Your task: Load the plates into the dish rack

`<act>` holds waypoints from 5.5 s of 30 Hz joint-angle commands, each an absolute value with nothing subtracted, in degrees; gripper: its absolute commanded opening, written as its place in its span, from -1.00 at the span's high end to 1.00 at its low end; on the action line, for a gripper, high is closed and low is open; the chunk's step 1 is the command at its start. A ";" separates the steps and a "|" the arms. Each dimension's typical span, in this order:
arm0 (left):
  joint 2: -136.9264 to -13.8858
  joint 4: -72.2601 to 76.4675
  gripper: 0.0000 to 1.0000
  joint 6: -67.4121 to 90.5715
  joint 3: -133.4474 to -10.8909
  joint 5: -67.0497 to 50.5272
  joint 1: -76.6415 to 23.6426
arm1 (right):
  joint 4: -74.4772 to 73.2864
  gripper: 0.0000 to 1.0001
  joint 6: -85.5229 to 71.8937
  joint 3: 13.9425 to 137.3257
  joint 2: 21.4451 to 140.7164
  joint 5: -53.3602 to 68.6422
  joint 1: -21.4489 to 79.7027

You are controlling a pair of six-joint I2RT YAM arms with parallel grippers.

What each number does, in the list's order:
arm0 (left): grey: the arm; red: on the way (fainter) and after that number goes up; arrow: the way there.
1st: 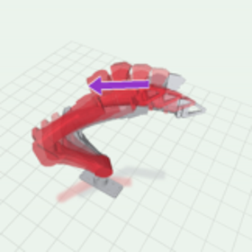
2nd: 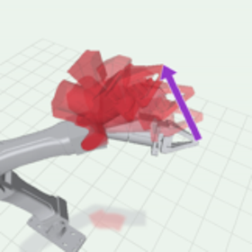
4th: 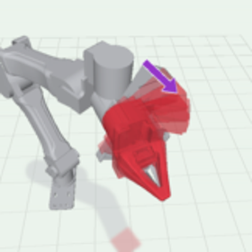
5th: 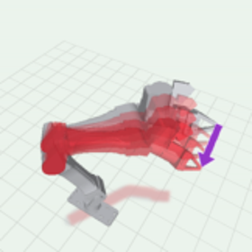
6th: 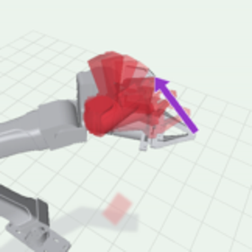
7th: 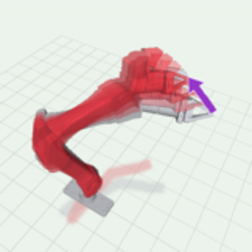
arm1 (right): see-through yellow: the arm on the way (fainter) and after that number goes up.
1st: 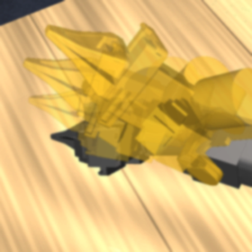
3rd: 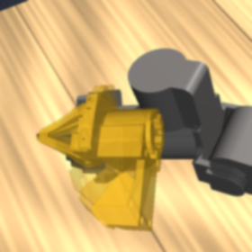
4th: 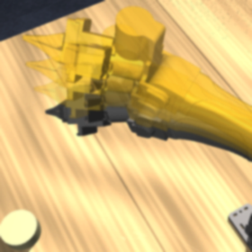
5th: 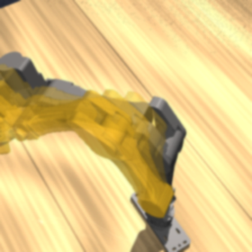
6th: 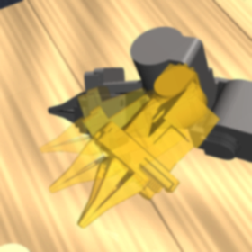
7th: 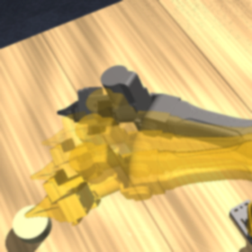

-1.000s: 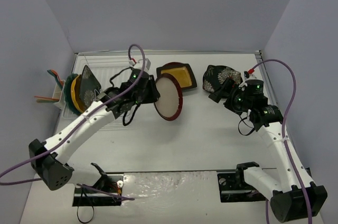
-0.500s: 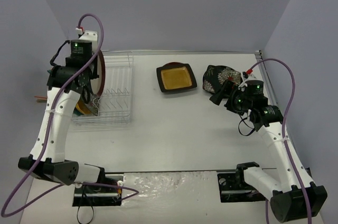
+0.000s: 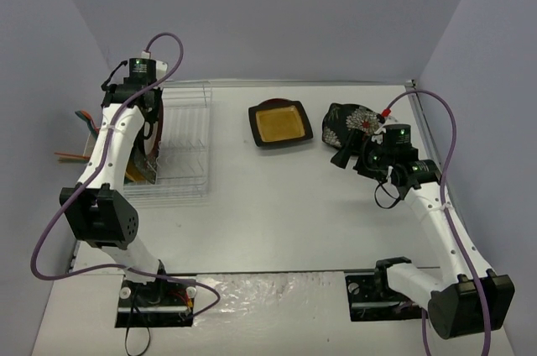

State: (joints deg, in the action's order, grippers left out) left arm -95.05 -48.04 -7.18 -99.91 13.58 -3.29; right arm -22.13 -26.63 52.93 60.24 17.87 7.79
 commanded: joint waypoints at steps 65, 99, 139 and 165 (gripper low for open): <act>-75.84 -39.91 -0.49 6.55 -85.72 6.64 -0.35 | -18.65 -0.91 -29.89 50.69 57.43 12.11 6.77; -53.00 -43.72 -0.86 17.80 -69.74 -12.26 -0.31 | 5.25 -0.77 -37.57 59.94 98.10 10.70 -10.46; -52.65 -43.20 -0.87 19.67 -67.59 -15.59 -0.33 | 13.63 1.00 -42.34 48.21 96.61 21.56 -15.23; -53.79 -37.64 -0.87 28.21 -67.41 -24.70 -0.35 | 18.28 1.00 -47.81 47.90 78.75 26.79 -17.40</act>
State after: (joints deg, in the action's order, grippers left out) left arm -53.51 -43.20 24.77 -66.70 -21.25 -0.62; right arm 9.04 -44.94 45.41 83.18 22.17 -16.72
